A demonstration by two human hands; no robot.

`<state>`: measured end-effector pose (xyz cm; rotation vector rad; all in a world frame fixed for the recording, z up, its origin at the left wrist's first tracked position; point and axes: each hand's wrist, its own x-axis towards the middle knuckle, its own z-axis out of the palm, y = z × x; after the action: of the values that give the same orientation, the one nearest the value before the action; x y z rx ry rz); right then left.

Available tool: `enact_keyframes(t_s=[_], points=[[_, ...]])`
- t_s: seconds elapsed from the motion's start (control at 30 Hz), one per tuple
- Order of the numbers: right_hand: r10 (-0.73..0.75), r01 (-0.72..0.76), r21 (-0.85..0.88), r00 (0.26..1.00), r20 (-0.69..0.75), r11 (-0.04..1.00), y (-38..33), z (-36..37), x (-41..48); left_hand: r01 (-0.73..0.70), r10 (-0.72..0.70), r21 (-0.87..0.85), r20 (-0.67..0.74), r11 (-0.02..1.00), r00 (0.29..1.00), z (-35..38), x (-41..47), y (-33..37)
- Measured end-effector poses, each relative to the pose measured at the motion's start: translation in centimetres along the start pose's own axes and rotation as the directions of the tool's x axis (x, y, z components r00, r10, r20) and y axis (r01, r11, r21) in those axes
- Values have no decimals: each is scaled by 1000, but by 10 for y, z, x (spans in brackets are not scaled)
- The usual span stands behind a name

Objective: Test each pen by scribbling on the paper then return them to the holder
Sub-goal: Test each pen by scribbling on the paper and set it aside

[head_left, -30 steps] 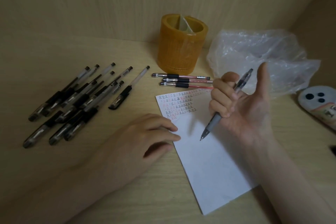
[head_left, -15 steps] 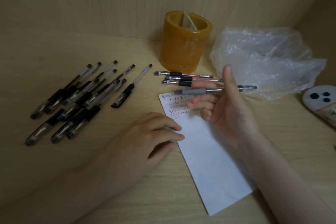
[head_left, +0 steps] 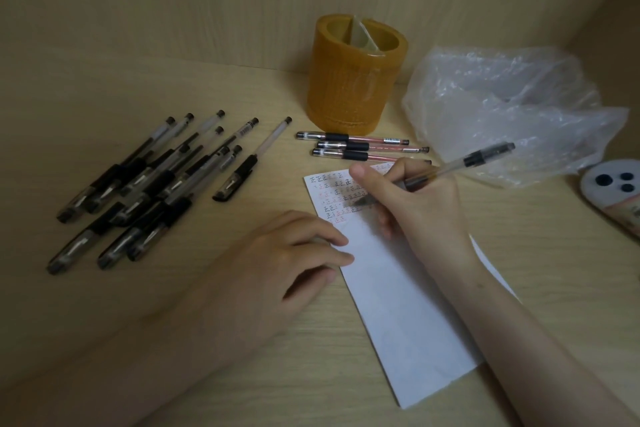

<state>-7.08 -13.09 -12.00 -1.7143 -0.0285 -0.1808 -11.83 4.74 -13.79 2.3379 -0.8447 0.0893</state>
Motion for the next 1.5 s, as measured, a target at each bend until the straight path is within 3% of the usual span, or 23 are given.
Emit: enact_keyframes(t_s=[0.23,1.5], points=[[-67,49,-175,993,-97,983,9,6,2,-2,2,2,-19,1000,1000,2,0,0],[-93,82,-211,995,-41,974,11,7,0,-10,10,13,-7,1000,1000,1,-1,-1]])
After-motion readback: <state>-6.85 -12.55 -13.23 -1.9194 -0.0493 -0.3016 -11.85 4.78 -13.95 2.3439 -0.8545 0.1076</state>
